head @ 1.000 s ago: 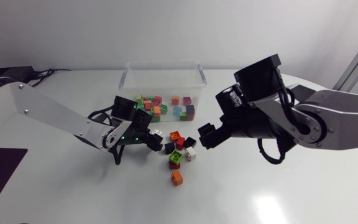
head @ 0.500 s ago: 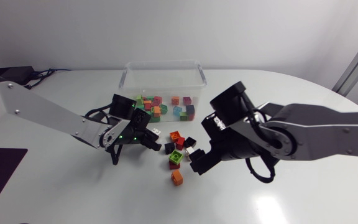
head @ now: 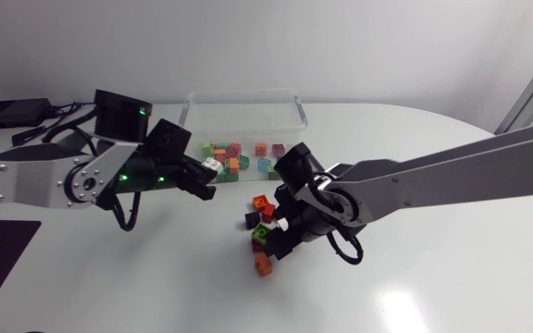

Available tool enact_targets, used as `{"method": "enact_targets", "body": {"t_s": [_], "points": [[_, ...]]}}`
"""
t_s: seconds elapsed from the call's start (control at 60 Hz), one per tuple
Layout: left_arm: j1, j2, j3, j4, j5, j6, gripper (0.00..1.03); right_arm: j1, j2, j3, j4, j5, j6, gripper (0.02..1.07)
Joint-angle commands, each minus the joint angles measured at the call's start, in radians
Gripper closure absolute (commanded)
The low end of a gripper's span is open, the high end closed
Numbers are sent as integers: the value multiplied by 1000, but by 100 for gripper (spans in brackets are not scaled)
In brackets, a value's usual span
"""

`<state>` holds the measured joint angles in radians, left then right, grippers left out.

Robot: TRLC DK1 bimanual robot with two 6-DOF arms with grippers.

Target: Place the duplo bricks in the container

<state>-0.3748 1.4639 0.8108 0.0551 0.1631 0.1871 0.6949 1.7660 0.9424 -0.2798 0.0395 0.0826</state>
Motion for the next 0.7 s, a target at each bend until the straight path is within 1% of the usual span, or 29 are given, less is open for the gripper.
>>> {"method": "enact_targets", "body": {"t_s": [0.0,0.083,0.167,0.233,0.35,0.45,0.5,0.55,0.683], "points": [[20,-76,-7,-44,27,20,93,5,46,33,18,22,23,32],[31,-116,18,-84,35,23,93,0,75,58,18,26,20,37],[40,-142,50,-121,42,25,93,-3,95,73,28,34,20,45],[47,-155,77,-149,50,25,93,-5,115,87,34,36,20,46],[48,-177,120,-178,55,25,93,-1,138,93,54,40,20,61],[53,-188,160,-202,62,20,93,-1,153,93,57,59,26,66],[53,-191,179,-213,62,18,93,-1,156,90,57,59,26,71],[53,-194,197,-224,64,17,93,-1,156,82,59,65,26,74],[51,-198,240,-238,65,8,93,-11,116,53,60,66,16,75]]}}
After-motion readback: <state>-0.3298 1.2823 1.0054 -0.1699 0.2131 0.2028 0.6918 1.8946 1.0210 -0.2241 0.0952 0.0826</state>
